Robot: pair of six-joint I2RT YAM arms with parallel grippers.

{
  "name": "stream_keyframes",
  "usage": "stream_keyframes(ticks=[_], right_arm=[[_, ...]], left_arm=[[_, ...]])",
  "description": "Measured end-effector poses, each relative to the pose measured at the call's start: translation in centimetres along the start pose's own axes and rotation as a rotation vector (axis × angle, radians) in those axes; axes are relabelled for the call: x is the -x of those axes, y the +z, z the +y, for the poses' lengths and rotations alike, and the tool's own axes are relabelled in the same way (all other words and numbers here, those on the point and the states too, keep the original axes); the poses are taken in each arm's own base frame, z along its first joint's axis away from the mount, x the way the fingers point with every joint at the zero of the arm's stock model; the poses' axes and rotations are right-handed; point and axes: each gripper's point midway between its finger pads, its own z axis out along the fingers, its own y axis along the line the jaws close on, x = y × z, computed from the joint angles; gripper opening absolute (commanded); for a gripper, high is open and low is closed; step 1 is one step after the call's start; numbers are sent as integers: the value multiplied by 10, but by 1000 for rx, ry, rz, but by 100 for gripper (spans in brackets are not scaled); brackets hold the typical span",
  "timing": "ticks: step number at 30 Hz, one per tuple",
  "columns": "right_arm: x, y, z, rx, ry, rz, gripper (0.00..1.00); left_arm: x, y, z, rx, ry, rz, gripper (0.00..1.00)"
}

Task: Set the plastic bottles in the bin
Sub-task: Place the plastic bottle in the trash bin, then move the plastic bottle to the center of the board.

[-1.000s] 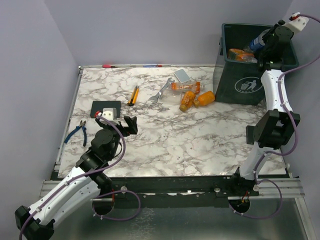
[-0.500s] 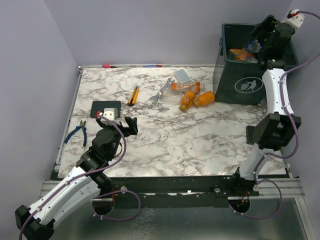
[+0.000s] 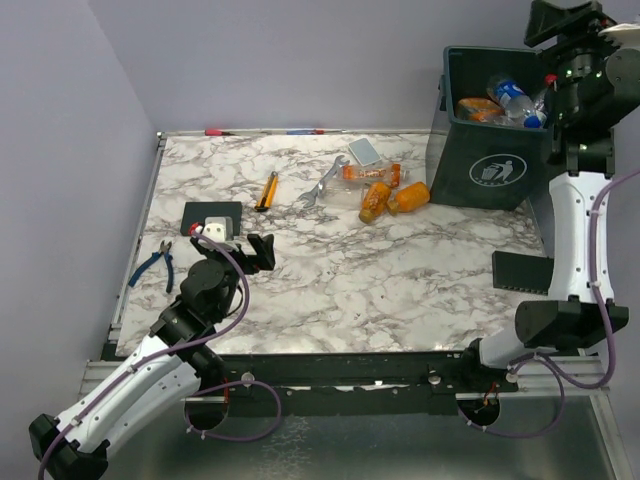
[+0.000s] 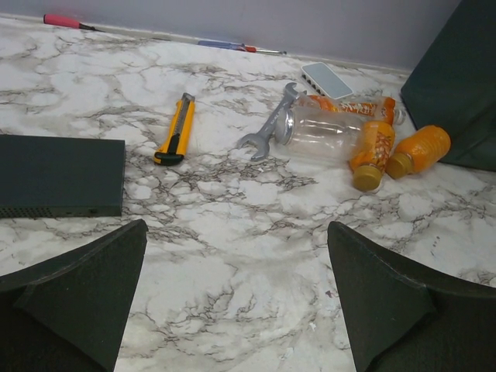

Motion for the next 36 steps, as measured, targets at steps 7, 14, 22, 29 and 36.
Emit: stream_keyframes(ticks=[7, 14, 22, 29, 36], right_arm=[[-98, -88, 135, 317, 85, 278, 71], [-225, -227, 138, 375, 134, 656, 72], [-273, -325, 51, 163, 182, 782, 73], [-295, -367, 22, 106, 235, 837, 72], [-323, -408, 0, 63, 255, 944, 72]], left_arm=[[-3, 3, -1, 5, -3, 14, 99], [-10, 12, -8, 15, -56, 51, 99], [-38, 61, -63, -115, -66, 208, 99], [-66, 155, -136, -224, 50, 375, 99], [-91, 211, -141, -175, 251, 443, 99]])
